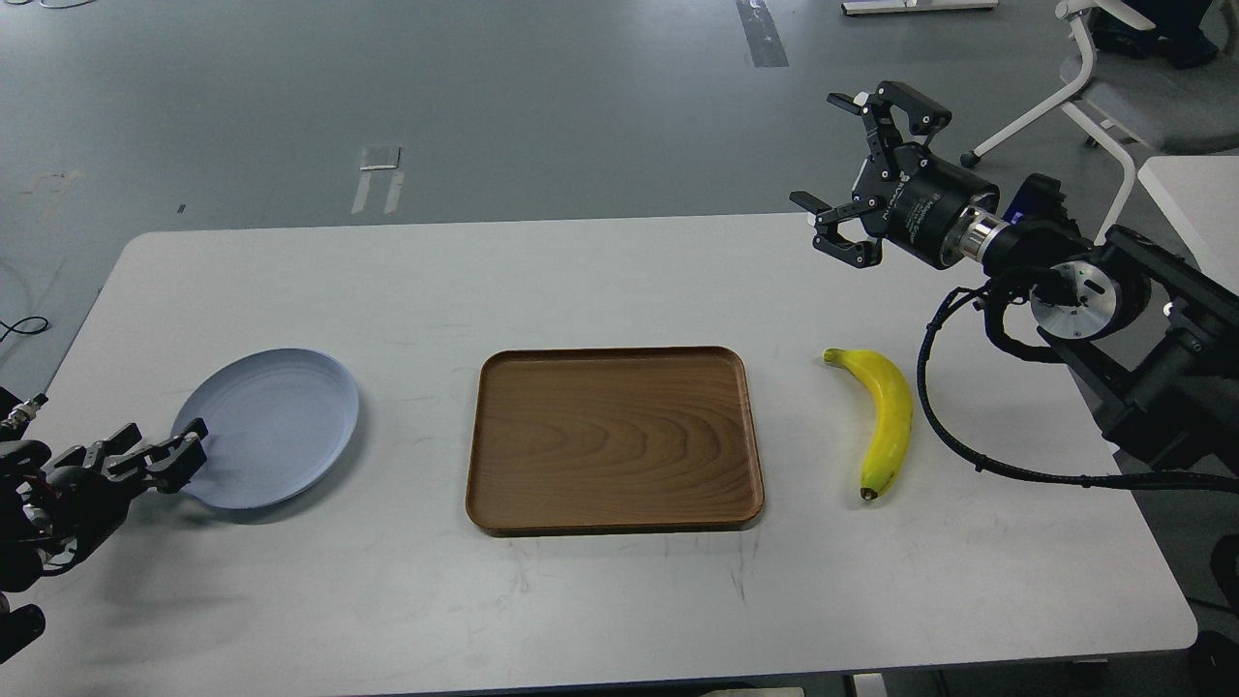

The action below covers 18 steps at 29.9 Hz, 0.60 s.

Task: Place banana on plate with both arms
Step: 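Close the left gripper on the plate rim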

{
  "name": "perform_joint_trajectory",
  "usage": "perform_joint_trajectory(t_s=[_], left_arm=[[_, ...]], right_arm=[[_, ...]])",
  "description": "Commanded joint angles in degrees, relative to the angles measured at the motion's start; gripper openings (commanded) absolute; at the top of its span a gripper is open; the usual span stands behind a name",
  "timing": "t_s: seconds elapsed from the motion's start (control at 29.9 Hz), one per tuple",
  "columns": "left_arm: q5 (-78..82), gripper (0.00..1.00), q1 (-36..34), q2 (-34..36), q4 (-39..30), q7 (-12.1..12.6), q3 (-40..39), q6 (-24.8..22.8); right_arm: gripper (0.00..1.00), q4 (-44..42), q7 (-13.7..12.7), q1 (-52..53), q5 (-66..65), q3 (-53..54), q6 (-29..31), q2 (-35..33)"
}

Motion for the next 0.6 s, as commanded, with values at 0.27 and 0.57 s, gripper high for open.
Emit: perform_joint_trajectory(t_s=[0.27,0.57], left_arm=[[-1.4,0.0,-0.7,0.1,0.8,0.0,0.8,0.1],[-3.4,0.0,-1.4,0.2,0.6,0.0,0.7,0.0]], right_arm=[[1.0,0.0,0.0,-0.6,0.0,0.0,0.0,0.0],[1.0,0.1,0.0,-0.9,0.0,0.1,-0.3,0.0]])
